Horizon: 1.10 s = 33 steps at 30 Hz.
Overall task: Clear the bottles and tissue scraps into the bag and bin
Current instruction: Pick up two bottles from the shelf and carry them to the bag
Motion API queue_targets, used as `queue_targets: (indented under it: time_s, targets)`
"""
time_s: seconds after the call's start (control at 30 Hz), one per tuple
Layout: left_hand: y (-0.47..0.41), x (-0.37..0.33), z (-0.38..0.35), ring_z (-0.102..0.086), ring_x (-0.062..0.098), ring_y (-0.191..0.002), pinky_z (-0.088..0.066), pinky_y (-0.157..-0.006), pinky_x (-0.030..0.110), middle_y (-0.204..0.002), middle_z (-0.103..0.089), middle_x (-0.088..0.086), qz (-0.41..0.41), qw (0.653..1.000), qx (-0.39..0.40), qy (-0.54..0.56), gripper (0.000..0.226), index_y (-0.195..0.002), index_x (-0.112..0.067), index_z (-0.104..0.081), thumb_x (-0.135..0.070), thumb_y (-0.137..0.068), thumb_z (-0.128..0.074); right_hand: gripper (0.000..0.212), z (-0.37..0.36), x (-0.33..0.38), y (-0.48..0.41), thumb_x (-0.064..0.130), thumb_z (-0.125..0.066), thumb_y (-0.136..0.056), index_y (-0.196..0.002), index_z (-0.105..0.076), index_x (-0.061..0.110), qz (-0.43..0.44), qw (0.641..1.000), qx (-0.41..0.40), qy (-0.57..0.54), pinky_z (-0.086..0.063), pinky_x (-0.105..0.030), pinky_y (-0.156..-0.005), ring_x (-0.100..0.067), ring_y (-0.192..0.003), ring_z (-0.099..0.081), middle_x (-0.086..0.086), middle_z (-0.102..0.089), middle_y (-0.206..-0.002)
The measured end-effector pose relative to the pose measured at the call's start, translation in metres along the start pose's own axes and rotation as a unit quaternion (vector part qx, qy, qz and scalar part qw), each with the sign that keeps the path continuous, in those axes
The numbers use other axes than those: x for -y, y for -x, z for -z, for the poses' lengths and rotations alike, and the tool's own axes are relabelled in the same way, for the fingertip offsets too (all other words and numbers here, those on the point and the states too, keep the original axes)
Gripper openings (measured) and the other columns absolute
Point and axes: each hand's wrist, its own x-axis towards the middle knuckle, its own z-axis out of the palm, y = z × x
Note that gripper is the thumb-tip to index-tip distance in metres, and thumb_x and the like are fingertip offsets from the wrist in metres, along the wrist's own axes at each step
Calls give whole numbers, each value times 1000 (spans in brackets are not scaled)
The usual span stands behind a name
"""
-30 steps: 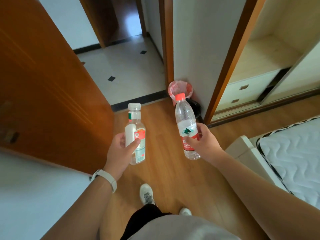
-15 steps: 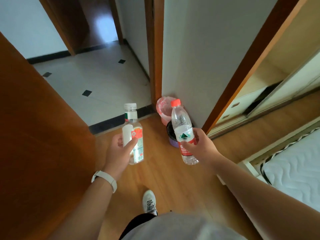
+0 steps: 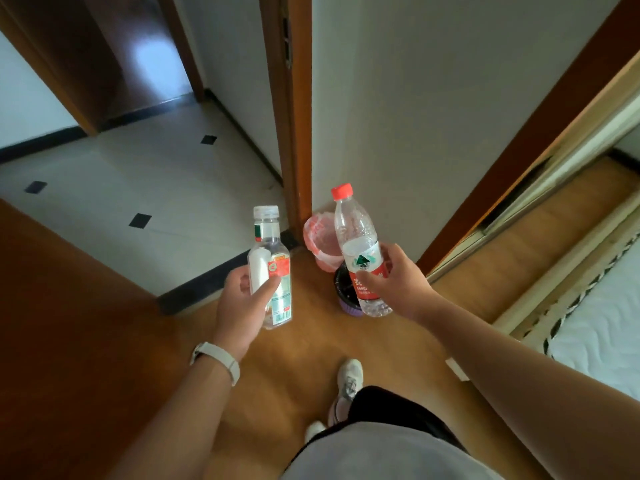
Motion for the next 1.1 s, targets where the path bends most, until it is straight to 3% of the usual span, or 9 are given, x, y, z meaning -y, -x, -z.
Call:
queue_targets:
  time_s: [0.27, 0.43, 0.57, 0.67, 0.83, 1.0, 1.1]
  targets:
    - [-85, -28, -12, -65, 15, -100, -59, -79, 34, -116, -62, -10, 14, 1000, -9, -13, 56, -126, -30, -48, -52, -79, -71, 66, -9, -5, -99, 41, -73, -83, -138, -41, 23, -23, 999, 3, -46, -48, -19, -70, -11, -99, -60, 7, -60, -118]
    - [-146, -58, -21, -66, 14, -99, -59, -76, 30, -114, -64, -10, 27, 999, 9, -41, 51, -124, -29, -50, -45, -81, -73, 71, 0, 9, -170, 37, -74, -82, -142, -37, 28, -41, 995, 14, -84, -47, -20, -73, -9, -96, -60, 10, -60, -116]
    - [-194, -87, -41, -65, 11, -98, -58, -72, 24, -112, -62, -12, 21, 997, 20, -73, 48, -123, -28, -49, -42, -83, -72, 72, 15, 17, -219, 36, -73, -84, -144, -35, 26, -35, 995, 13, -94, -39, -7, -60, 3, -84, -55, 14, -55, -111]
    - [-226, -108, -61, -63, 6, -95, -56, -70, 19, -107, -60, -16, 0, 996, 32, -83, 46, -122, -26, -49, -39, -84, -72, 72, 22, 19, -252, 36, -73, -84, -143, -35, 25, -36, 996, 5, -85, -41, -6, -58, -4, -89, -58, 10, -57, -115]
    - [-272, -132, -89, -64, 11, -99, -58, -82, 32, -111, -62, -12, -8, 992, 70, -100, 47, -122, -24, -49, -42, -84, -71, 68, 32, 17, -287, 41, -73, -81, -138, -41, 23, -67, 992, -19, -110, -54, -30, -83, -13, -100, -60, 7, -60, -117]
    - [-325, -142, -111, -62, 8, -100, -58, -77, 28, -111, -59, -13, -40, 981, 121, -146, 47, -120, -26, -46, -44, -84, -70, 67, 30, 7, -313, 45, -74, -79, -134, -42, 24, -106, 987, -39, -110, -44, -17, -68, -9, -95, -60, 13, -59, -108]
    - [-361, -141, -122, -62, 5, -97, -58, -78, 31, -109, -61, -13, -43, 971, 159, -171, 45, -119, -28, -47, -43, -83, -71, 64, 26, 0, -329, 43, -75, -78, -131, -45, 24, -144, 979, -65, -129, -45, -17, -65, -7, -91, -61, 12, -62, -106]
